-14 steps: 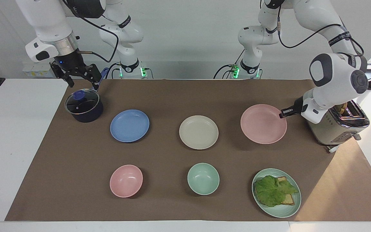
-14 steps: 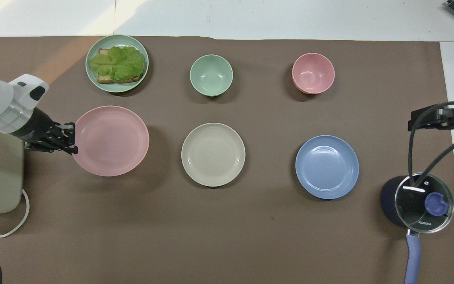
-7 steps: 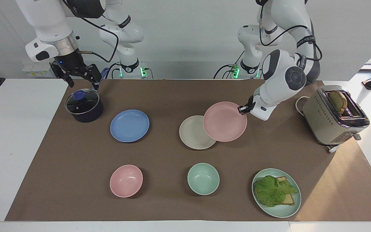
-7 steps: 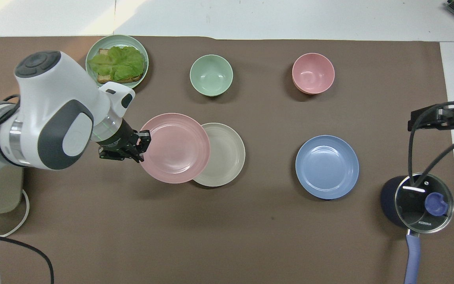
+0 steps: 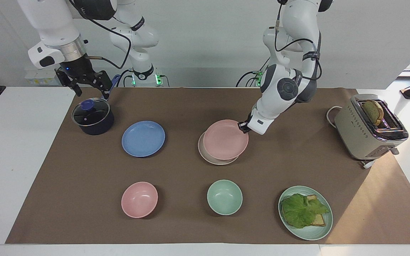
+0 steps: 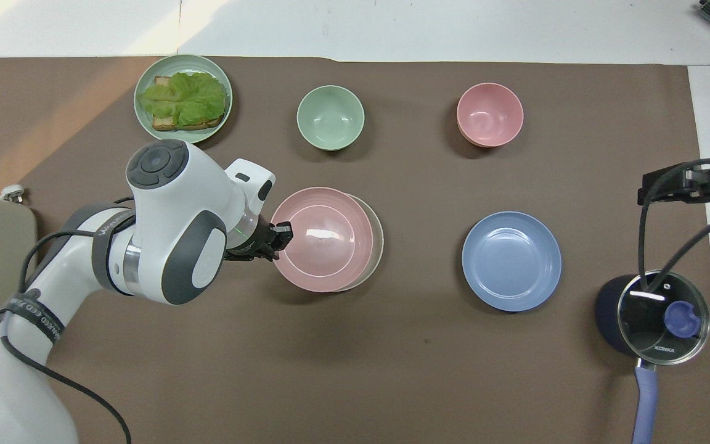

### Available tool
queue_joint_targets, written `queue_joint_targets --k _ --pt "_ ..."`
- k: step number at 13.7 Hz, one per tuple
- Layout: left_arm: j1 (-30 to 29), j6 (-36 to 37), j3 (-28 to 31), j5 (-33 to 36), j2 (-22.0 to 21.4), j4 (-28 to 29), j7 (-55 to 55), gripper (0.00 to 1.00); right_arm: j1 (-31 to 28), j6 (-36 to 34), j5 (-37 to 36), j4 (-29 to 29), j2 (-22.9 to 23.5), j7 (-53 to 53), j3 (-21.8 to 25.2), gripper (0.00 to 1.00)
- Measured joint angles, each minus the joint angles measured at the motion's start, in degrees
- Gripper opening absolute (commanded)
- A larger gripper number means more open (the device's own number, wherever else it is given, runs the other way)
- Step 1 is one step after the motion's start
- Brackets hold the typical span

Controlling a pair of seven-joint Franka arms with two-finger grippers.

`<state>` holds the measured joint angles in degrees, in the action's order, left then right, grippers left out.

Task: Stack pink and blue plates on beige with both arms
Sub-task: 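Lift the pink plate with the left gripper onto the beige plate, then open the left gripper and withdraw it while the right gripper reaches the blue plate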

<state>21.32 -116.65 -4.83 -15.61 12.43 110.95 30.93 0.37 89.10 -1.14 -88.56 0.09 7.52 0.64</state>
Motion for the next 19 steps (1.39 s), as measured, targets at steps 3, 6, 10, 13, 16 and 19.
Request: queue_joint_targets --k 3,6,10,13,16,19 --pt "0.02 -1.11 0.2 -0.08 -0.08 0.44 0.05 1.0 0.0 0.0 0.0 0.0 0.0 0.0 0.0 1.0" --pt "0.02 -1.25 0.41 -0.12 -0.18 0.4 1.06 1.0 0.0 0.0 0.0 0.0 0.0 0.0 0.0 1.0" --pt "-1.27 -1.24 1.61 0.69 -0.17 0.38 1.21 1.0 0.0 0.0 0.0 0.0 -0.01 0.0 0.0 1.0" --pt "-5.71 -1.24 1.99 7.81 -0.26 -0.42 0.57 1.0 0.0 0.0 0.0 0.0 -0.04 0.0 0.0 1.0" --pt "-10.67 -1.0 2.13 11.84 -0.62 -2.21 -6.08 1.0 0.0 0.0 0.0 -0.16 -0.05 0.0 0.0 1.0" --pt "-15.22 0.43 2.22 15.15 -1.18 -4.39 -14.28 1.0 0.0 4.84 0.01 -5.11 -0.81 0.0 0.0 1.0"
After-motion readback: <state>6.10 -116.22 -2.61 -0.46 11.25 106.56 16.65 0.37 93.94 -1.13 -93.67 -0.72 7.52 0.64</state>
